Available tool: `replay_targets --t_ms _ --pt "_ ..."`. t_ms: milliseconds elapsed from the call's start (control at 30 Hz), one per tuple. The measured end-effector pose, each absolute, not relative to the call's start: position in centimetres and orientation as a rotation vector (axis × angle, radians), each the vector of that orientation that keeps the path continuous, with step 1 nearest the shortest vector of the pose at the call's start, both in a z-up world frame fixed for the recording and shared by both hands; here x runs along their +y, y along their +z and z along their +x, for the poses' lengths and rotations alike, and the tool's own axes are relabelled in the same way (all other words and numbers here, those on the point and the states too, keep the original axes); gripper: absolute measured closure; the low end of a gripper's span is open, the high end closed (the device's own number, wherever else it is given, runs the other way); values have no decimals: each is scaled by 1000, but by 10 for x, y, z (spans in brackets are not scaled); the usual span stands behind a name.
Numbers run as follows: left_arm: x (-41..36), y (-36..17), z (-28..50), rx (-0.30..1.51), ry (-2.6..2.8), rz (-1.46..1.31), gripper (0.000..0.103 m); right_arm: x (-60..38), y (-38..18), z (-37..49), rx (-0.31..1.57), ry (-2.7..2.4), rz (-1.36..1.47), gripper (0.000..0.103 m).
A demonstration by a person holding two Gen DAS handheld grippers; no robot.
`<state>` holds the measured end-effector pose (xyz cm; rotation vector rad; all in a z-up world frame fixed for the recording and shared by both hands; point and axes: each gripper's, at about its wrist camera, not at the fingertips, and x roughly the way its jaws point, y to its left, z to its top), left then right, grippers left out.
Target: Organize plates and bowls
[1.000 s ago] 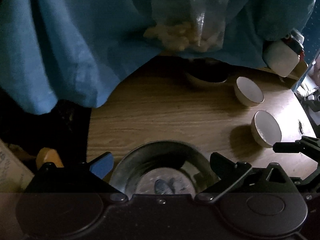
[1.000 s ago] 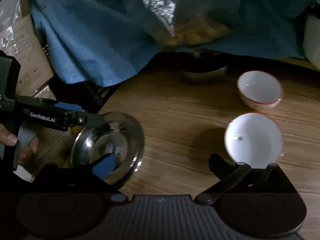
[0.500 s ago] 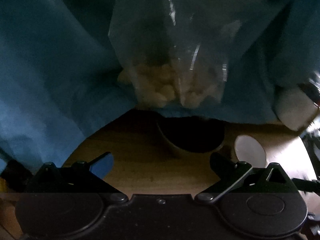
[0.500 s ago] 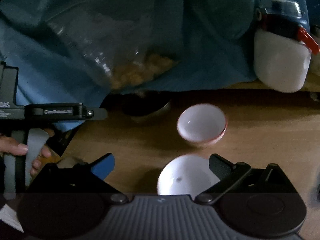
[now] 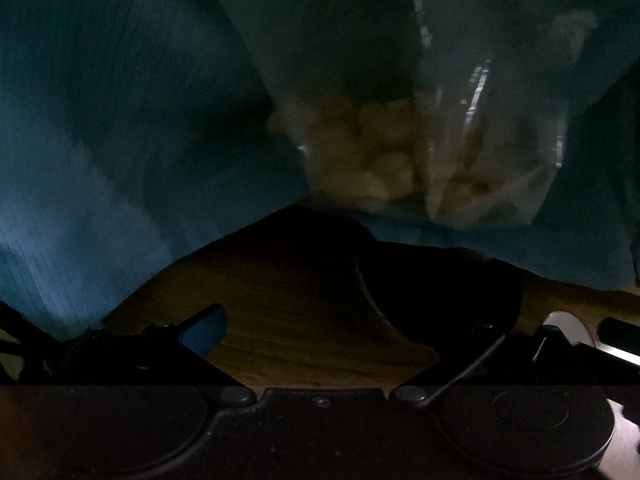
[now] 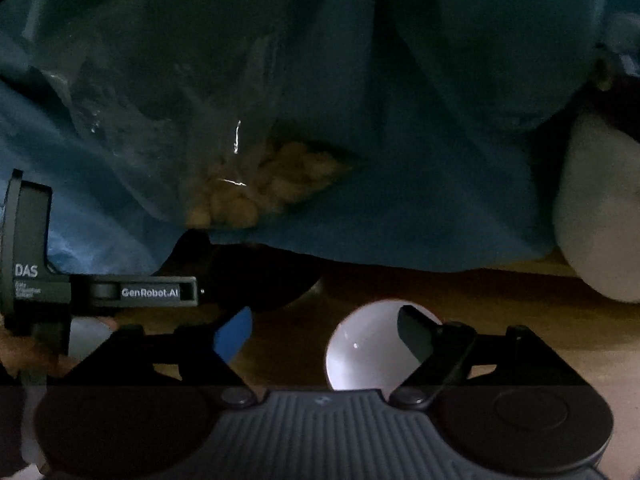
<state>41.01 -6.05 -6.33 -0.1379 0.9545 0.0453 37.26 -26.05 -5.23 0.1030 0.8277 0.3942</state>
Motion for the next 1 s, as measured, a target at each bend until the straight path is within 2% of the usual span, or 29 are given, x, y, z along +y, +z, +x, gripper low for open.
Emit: replay_targets --t_ms 167,200,300,467,533,600,667,800,1000 --pt "-56 -70 415 988 92 -176 1 -244 -64 395 857 432 76 33" --pt "-56 -71 416 991 93 -182 2 -241 -66 398 863 436 67 37" --pt "-55 -72 417 990 89 -190 8 -232 -74 406 880 441 36 41" --pt "-50 -71 423 1006 58 -224 27 -223 -80 416 898 447 22 48" --pt "-46 -71 424 1012 43 -257 33 -220 -83 419 917 443 32 57" --pt "-41 -71 428 1013 28 -283 41 -220 -83 421 926 438 59 61" --pt "-40 -72 430 1019 2 -297 57 -220 -85 423 930 428 76 61" --pt "-35 -75 431 1024 -58 -341 80 -221 -89 427 946 406 109 71" --pt "-27 -76 425 1057 -97 -351 82 -228 -86 421 964 394 143 77"
